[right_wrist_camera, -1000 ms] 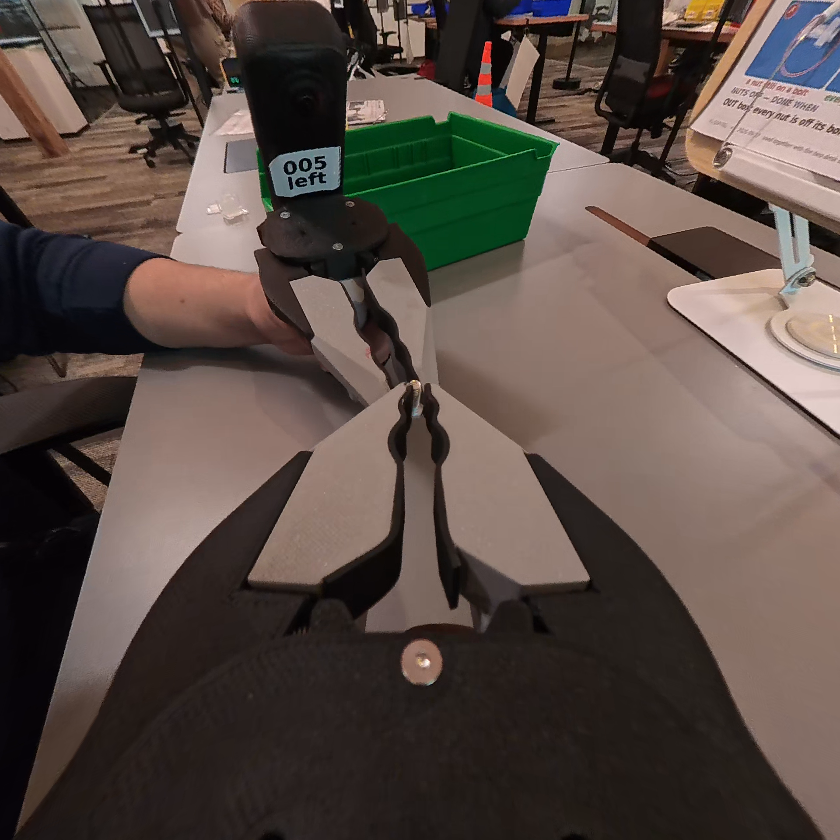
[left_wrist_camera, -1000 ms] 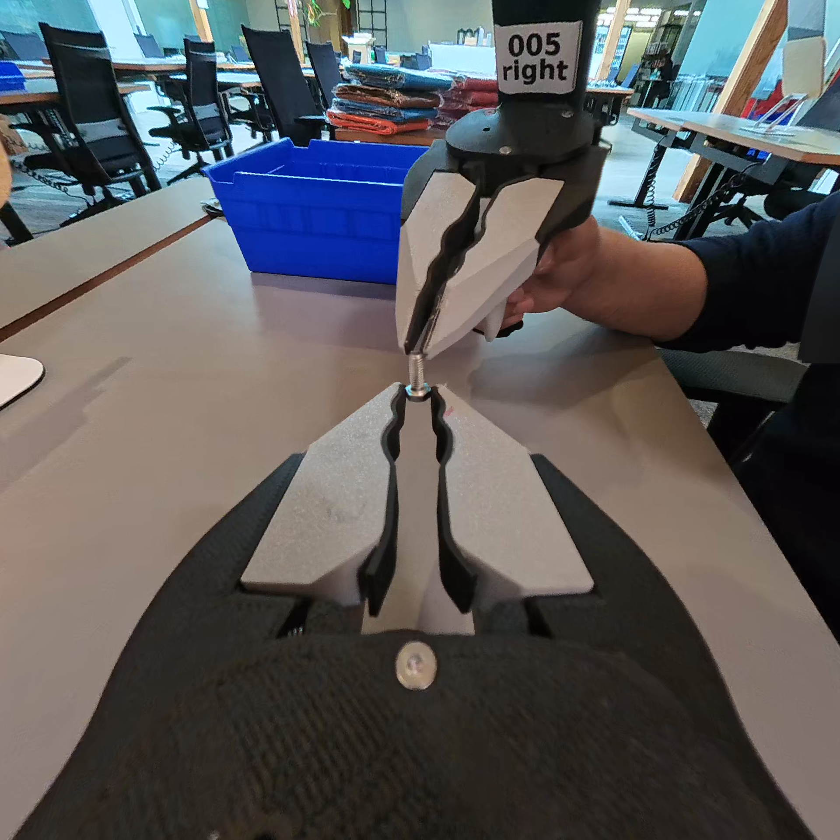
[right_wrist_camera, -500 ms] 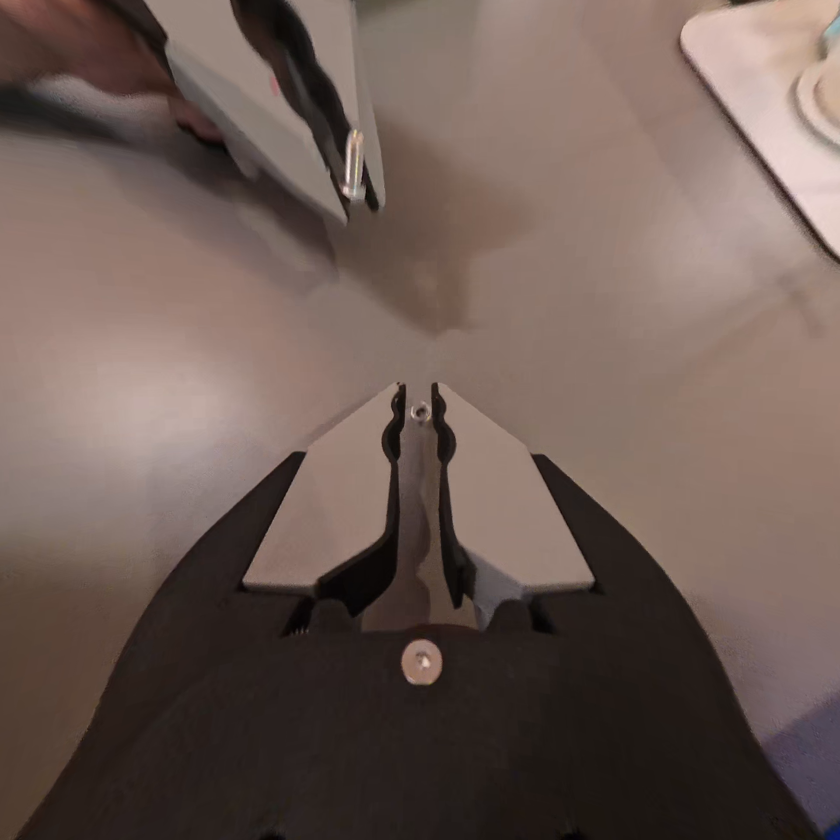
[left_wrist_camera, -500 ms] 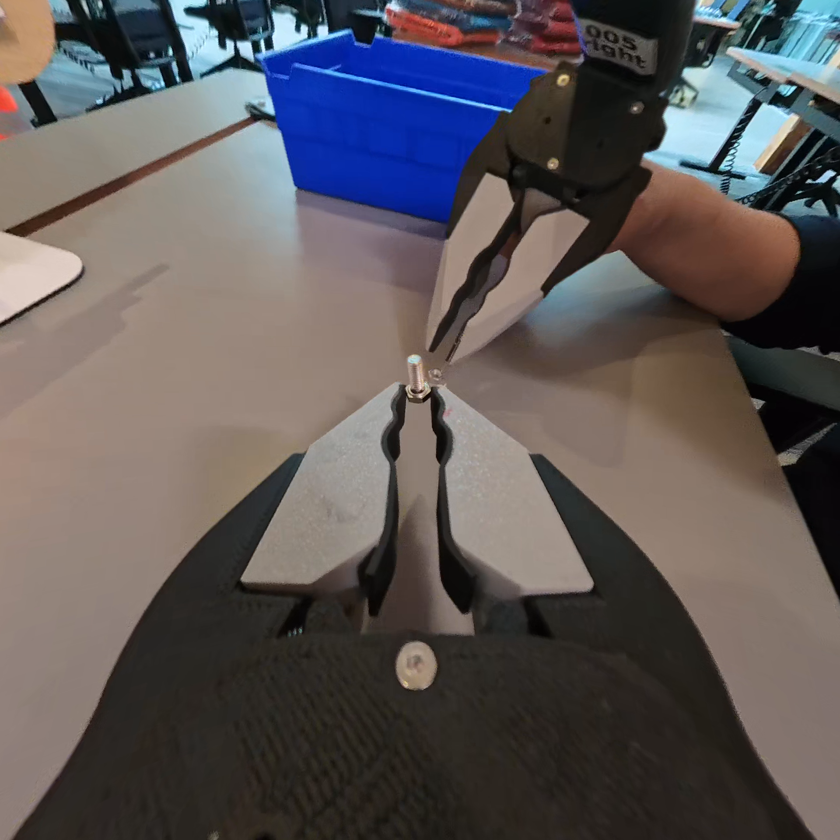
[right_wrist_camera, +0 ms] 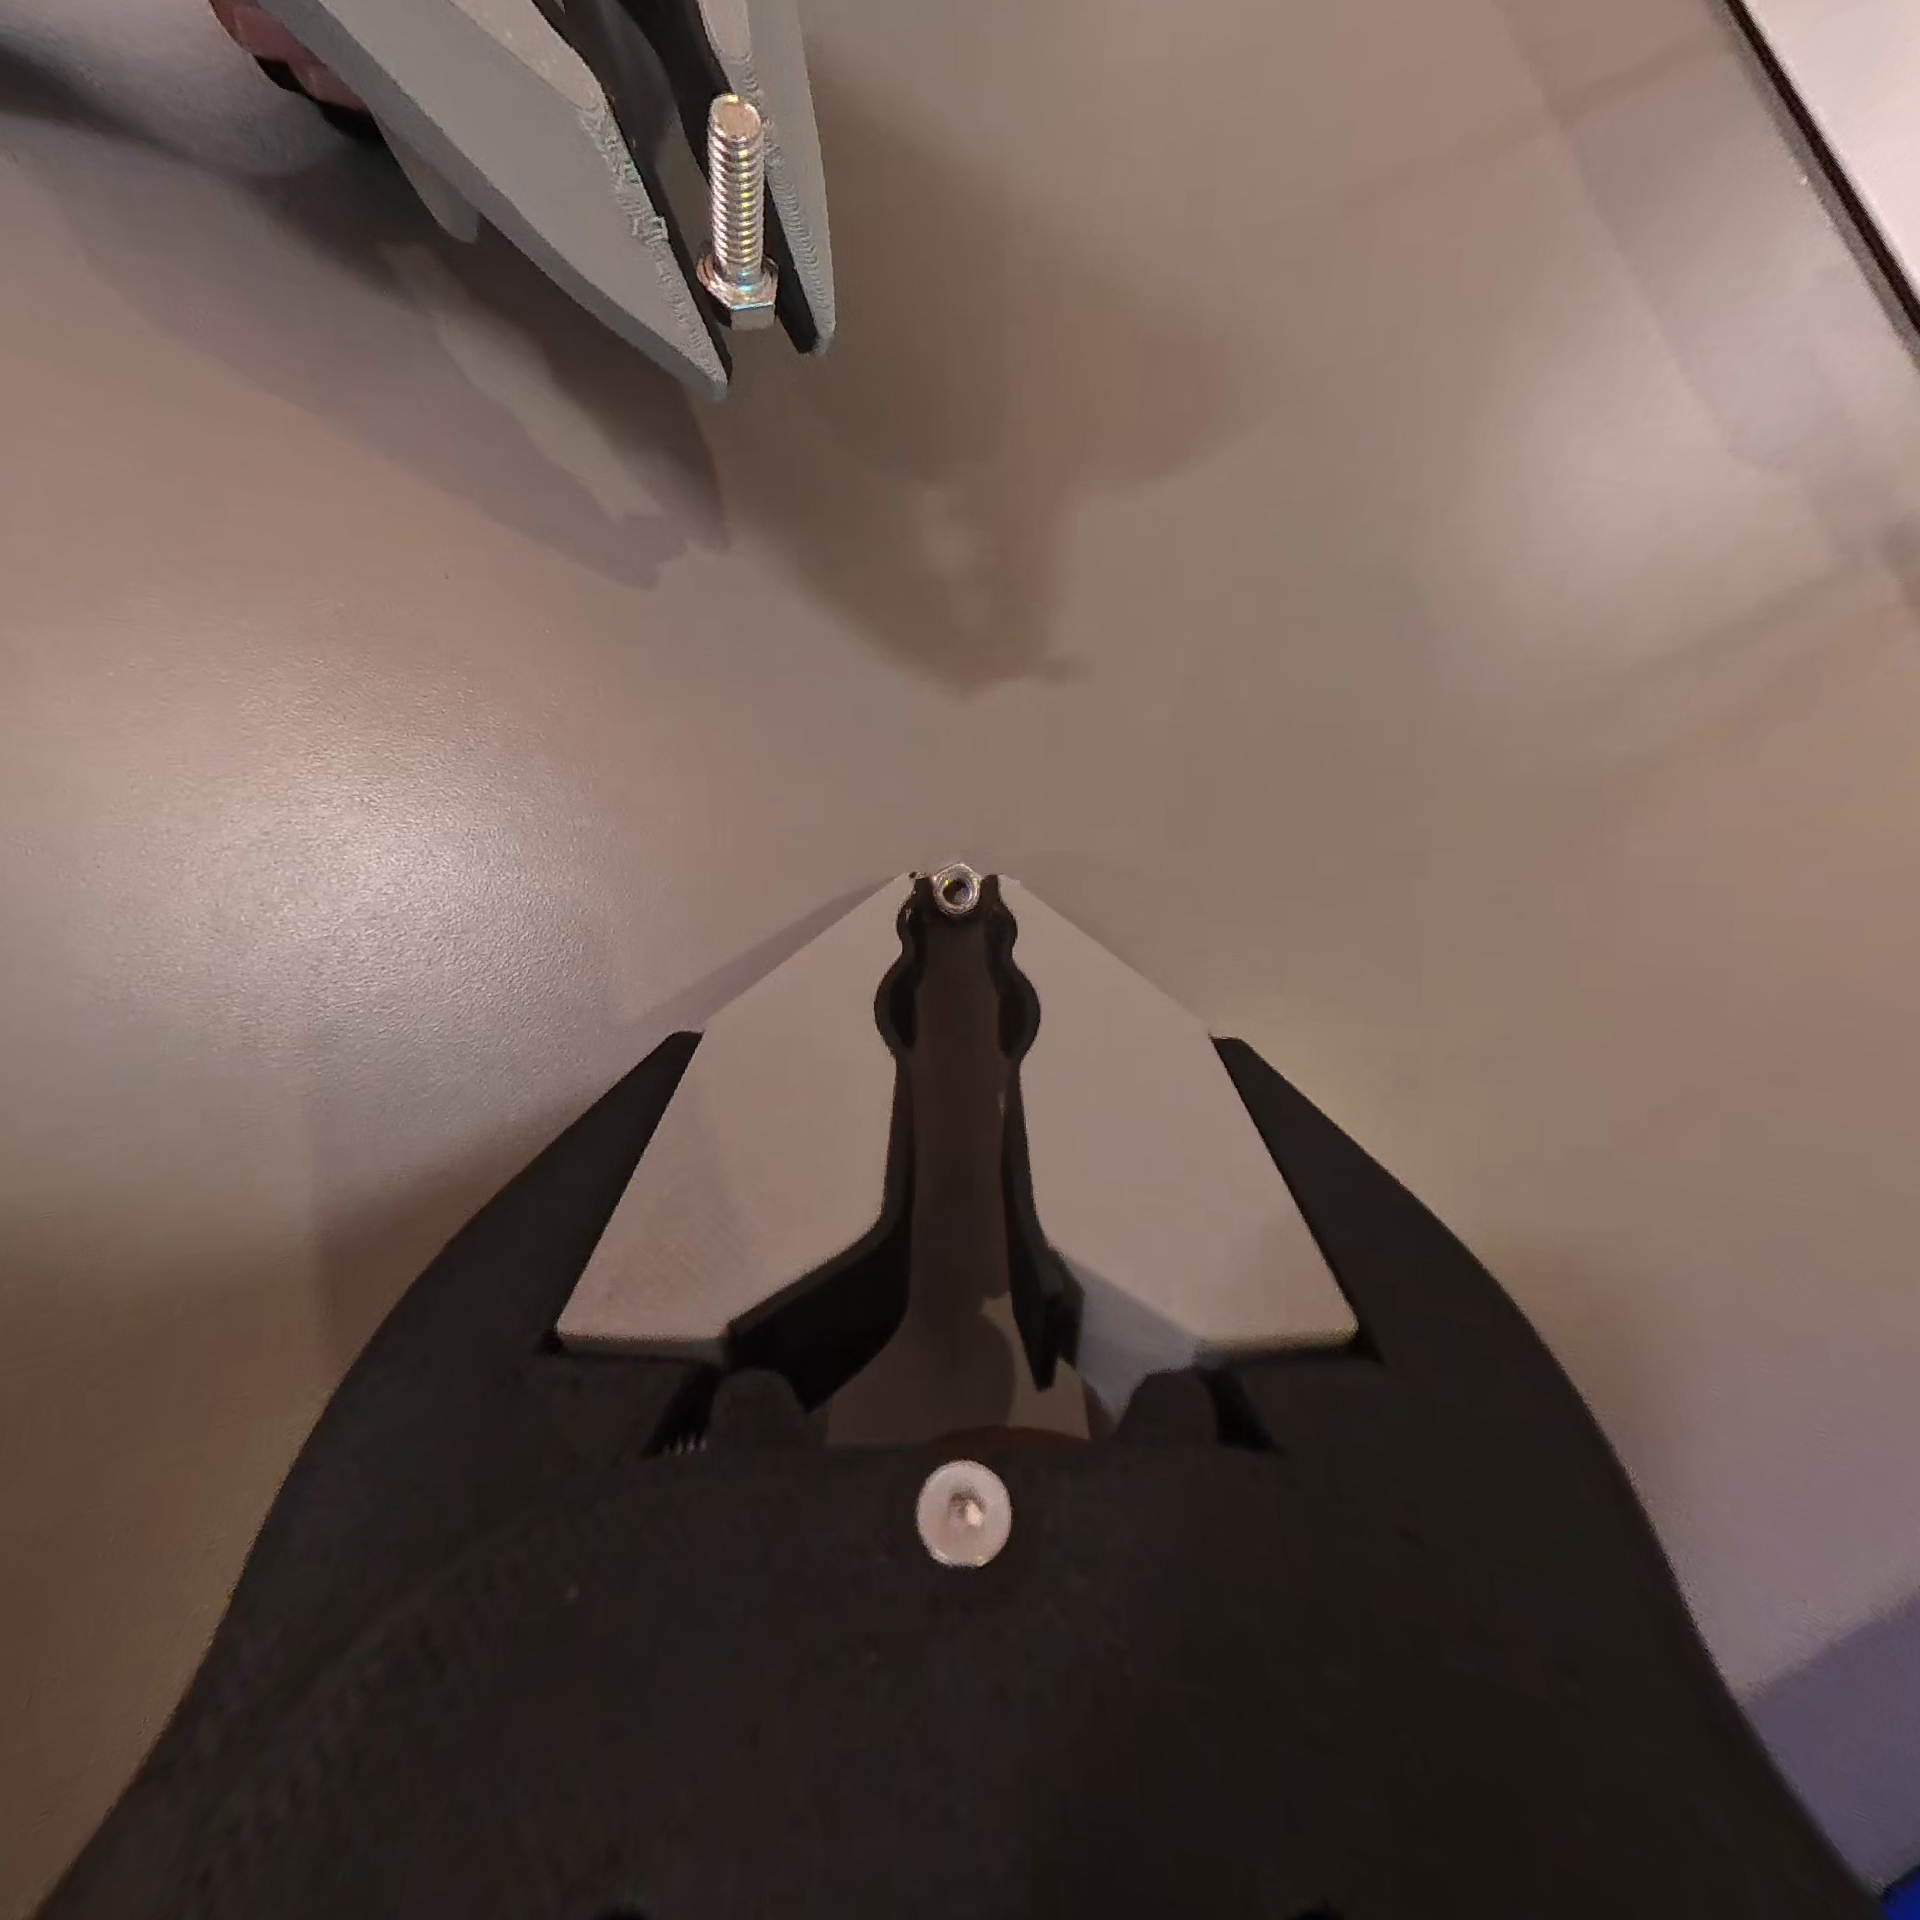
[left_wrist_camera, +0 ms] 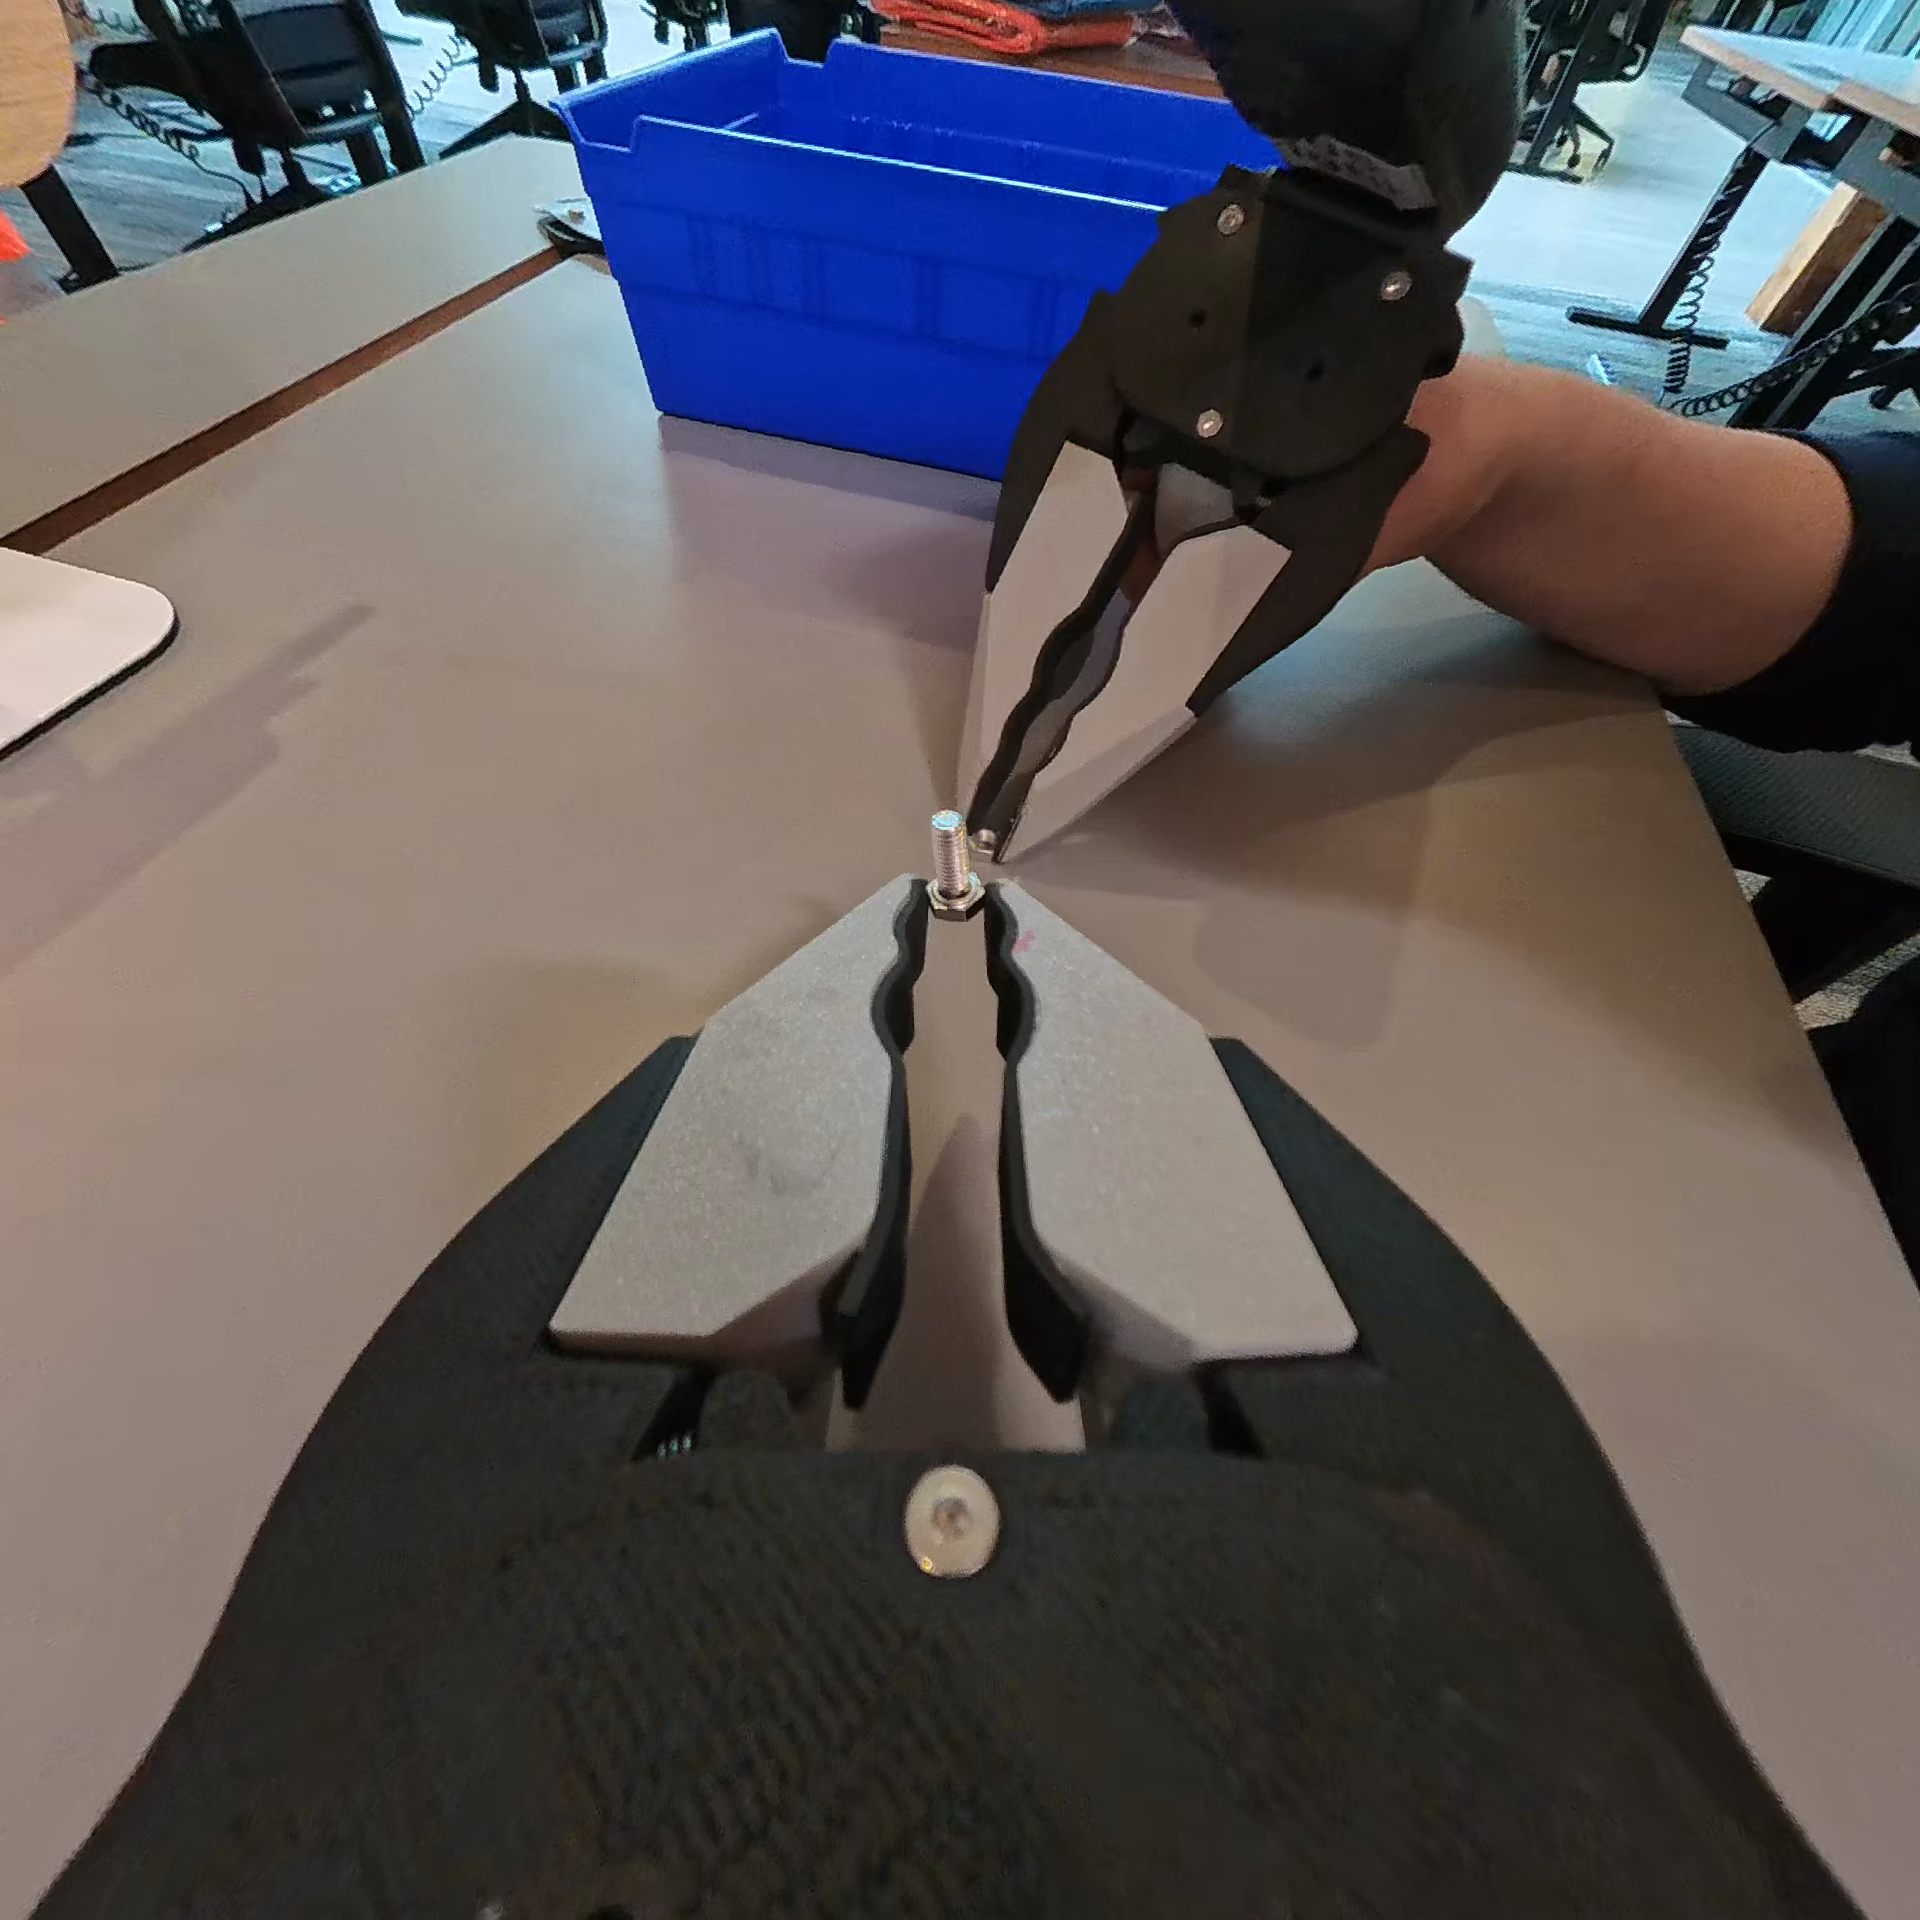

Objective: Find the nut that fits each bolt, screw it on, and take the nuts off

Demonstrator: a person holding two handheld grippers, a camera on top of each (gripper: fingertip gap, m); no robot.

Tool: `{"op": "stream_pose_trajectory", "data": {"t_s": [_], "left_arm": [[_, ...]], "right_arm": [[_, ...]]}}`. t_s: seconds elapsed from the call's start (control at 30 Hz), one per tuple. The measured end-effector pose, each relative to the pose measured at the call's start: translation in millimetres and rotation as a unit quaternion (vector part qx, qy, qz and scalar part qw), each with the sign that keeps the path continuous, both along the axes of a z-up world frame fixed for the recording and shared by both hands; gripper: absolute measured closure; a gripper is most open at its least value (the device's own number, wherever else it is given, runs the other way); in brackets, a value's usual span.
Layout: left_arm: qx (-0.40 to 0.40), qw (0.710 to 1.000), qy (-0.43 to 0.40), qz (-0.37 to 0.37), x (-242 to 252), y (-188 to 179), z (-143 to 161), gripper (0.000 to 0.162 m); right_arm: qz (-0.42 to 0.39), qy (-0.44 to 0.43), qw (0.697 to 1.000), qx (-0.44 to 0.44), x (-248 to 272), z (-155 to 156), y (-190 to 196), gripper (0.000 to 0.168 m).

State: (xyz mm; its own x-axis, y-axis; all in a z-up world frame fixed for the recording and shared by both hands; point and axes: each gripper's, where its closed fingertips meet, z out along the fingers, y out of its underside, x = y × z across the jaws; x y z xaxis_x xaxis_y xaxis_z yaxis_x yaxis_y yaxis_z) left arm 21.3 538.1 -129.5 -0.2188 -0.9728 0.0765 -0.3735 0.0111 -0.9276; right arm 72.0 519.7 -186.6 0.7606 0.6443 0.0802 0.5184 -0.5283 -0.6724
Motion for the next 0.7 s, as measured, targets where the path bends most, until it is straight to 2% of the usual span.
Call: {"op": "stream_pose_trajectory", "data": {"t_s": [0.17,0.33,0.43,0.57,0.7], "left_arm": [[-0.007,1.000,-0.003,-0.017,-0.1,-6.7,1.4,0.154],[0.006,0.999,-0.008,-0.036,0.2,-16.8,3.3,0.153],[0.020,0.999,-0.008,-0.038,0.4,-19.6,4.6,0.153],[0.024,0.999,-0.011,-0.032,0.9,-18.9,7.5,0.154],[0.024,0.999,-0.010,-0.030,0.4,-17.8,7.6,0.153]], "right_arm": [[0.003,0.036,0.999,0.006,-6.4,11.7,2.1,0.162],[0.050,0.111,0.992,0.031,-31.7,70.5,-0.6,0.161],[0.080,0.106,0.991,0.035,-42.0,94.5,-0.5,0.161],[0.103,0.078,0.991,0.027,-49.4,103.7,3.9,0.161],[0.113,0.068,0.991,0.010,-56.4,99.2,7.3,0.161]]}}
